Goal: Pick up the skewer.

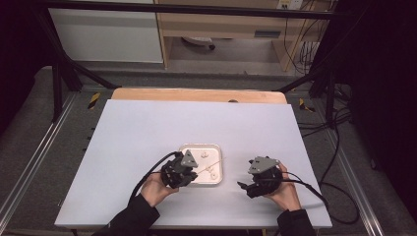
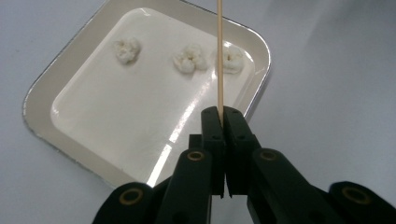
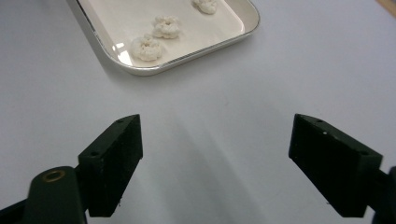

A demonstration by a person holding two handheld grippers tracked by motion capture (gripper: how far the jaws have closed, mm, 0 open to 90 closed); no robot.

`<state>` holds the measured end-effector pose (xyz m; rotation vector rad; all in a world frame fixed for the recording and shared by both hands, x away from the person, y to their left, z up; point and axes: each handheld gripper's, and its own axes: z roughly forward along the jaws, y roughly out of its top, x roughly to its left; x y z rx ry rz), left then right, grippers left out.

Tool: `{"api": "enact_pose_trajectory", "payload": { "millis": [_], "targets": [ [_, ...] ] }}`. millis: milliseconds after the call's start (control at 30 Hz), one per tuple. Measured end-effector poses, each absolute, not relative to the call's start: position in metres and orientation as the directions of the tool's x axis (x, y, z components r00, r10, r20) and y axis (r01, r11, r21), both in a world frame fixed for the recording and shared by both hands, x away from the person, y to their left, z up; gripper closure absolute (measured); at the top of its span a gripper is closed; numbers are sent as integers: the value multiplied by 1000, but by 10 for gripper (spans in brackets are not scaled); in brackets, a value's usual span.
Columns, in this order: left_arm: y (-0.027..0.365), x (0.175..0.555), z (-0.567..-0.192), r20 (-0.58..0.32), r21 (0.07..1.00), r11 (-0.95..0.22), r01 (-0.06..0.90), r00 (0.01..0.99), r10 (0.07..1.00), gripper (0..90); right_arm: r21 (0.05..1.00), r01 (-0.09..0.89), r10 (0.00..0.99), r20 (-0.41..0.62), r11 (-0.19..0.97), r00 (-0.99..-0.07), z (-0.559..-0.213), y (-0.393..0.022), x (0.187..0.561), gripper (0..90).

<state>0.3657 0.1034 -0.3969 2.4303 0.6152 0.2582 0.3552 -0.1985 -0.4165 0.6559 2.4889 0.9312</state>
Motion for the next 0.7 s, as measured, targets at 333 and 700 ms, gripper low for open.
{"api": "enact_pose_trajectory", "payload": {
  "millis": [333,700],
  "targets": [
    [142,354,-409,-13,689,-591,419,823,568,882,732,395,629,-59,556,-775,-428,-204,355,104],
    [172,338,-420,-68,749,-492,444,789,610,882,758,443,659,23,478,-752,-427,-198,357,63]
  ]
}}
